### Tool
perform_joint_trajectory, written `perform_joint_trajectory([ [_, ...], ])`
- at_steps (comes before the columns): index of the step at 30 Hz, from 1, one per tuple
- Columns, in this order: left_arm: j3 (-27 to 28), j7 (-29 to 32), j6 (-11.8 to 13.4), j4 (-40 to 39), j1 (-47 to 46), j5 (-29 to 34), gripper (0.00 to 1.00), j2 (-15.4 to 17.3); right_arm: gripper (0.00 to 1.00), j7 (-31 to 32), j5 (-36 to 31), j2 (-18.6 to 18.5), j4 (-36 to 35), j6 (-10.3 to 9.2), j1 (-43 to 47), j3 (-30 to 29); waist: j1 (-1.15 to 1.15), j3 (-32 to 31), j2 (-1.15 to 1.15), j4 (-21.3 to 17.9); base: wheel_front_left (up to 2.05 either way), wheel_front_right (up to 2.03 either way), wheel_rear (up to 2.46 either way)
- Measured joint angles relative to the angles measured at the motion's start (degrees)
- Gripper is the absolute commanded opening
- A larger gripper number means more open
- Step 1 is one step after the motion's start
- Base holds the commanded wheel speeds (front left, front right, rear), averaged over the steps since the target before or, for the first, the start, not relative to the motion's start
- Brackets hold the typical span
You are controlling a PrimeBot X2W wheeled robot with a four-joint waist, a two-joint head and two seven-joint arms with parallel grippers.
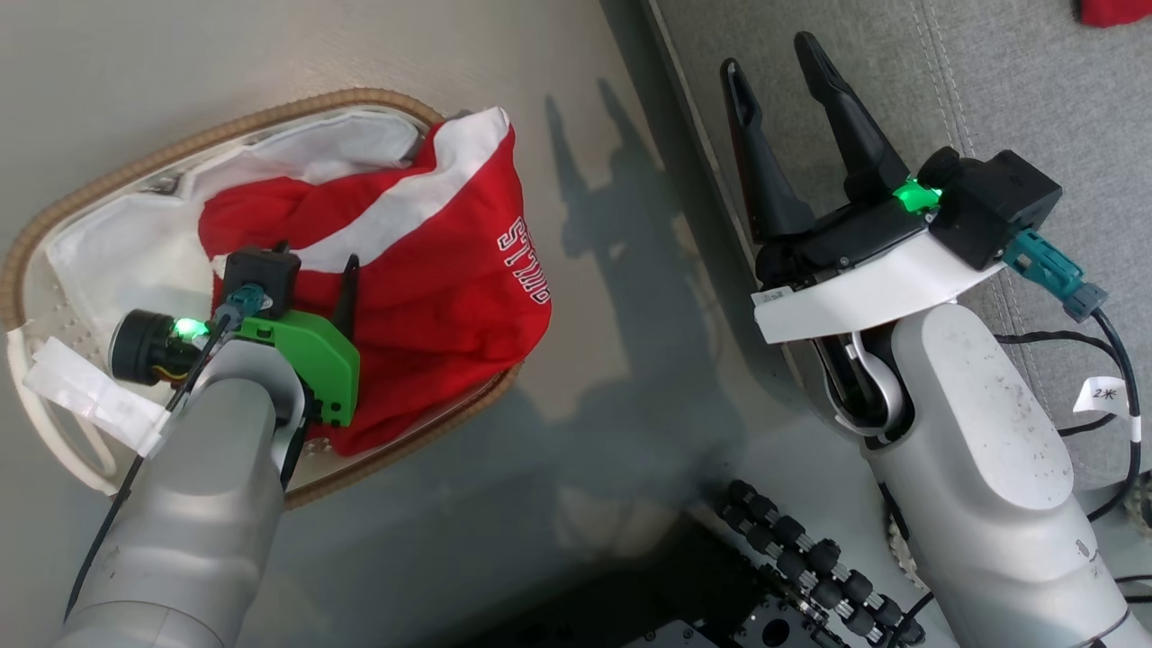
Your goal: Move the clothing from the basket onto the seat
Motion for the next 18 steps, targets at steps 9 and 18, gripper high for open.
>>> perform_joint_trajectory([
  [9,-5.4,0.5,0.0,6.3,-2.9,1.5,1.0,-1.7,1.0,0.0,0.0,0.1,-0.4,0.0,0.6,0.0,0.0,2.8,0.0,-0.7,0.0,0.0,0.0],
  [18,-11.7,3.1,0.0,8.5,-5.9,3.8,1.0,-1.3,1.0,0.0,-0.7,0.1,-1.3,0.0,1.1,-0.2,-0.01,4.2,0.0,0.1,0.0,0.0,0.0],
])
